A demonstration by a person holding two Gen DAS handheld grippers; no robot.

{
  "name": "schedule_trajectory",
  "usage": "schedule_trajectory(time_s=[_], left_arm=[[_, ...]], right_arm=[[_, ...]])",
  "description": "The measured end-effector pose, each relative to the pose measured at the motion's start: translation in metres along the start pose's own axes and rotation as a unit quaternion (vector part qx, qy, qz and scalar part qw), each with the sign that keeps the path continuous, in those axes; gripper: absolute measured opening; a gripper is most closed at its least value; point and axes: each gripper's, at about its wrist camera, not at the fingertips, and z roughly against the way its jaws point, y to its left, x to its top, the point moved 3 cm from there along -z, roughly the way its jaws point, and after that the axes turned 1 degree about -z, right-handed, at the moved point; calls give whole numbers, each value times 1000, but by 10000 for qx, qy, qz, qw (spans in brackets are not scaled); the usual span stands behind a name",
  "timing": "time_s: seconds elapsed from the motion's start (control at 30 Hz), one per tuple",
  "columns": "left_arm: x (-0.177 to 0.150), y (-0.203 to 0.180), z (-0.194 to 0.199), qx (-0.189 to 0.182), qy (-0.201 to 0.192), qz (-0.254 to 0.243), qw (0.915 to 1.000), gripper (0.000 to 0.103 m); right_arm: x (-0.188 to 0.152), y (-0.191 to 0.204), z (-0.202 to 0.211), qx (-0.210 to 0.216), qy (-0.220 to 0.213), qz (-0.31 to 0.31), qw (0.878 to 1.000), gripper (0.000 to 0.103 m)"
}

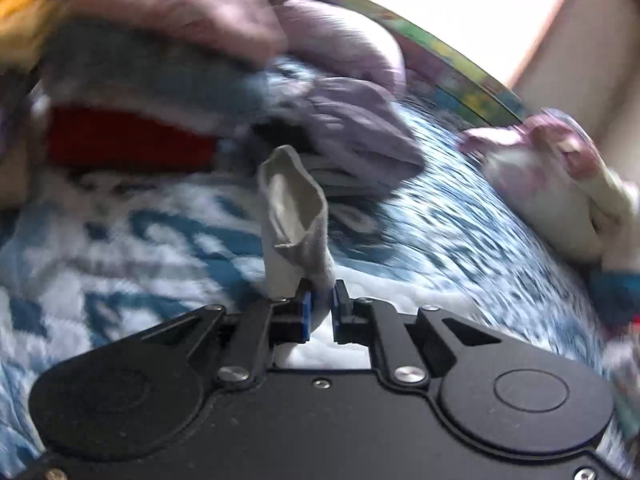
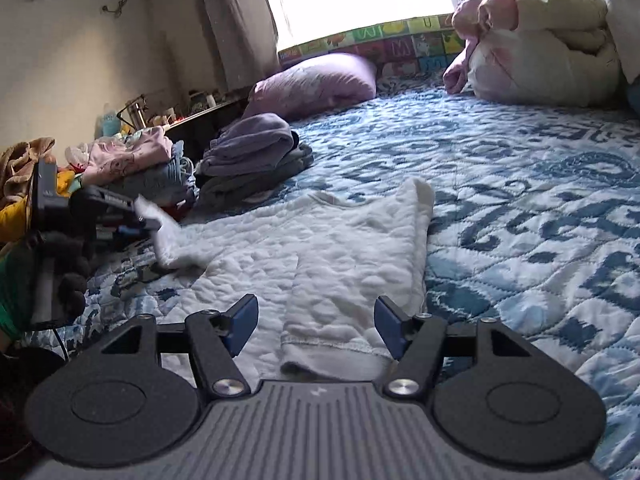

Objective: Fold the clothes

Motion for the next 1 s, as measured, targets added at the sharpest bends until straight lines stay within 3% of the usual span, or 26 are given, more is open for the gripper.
schedule_trajectory(time_s=[0.13,0.27,0.43,0.73,0.87,1.0], left_arm=[[-5,-30,12,-154,-182,-620,9978,5],[-13,-63,17,-629,-365,-949,9928,5],[-22,-104,21,-1214,-550,-1325,9822,5],[-21,-184,-5,-1879,-192,-1475,9709,5],[-13,-219,-21,-2086,-4,-1351,9686,5],[-7,-243,-44,-2054,313,-1186,9710,5]], right_arm=[[0,-1,1,33,15,-33,10000,72],[1,-7,4,145,7,-224,9996,74],[9,-26,15,627,-199,-946,9933,74],[12,-59,17,954,-426,-2056,9730,75],[11,-73,17,882,-507,-2381,9659,75],[14,-83,23,759,-692,-2496,9629,75]])
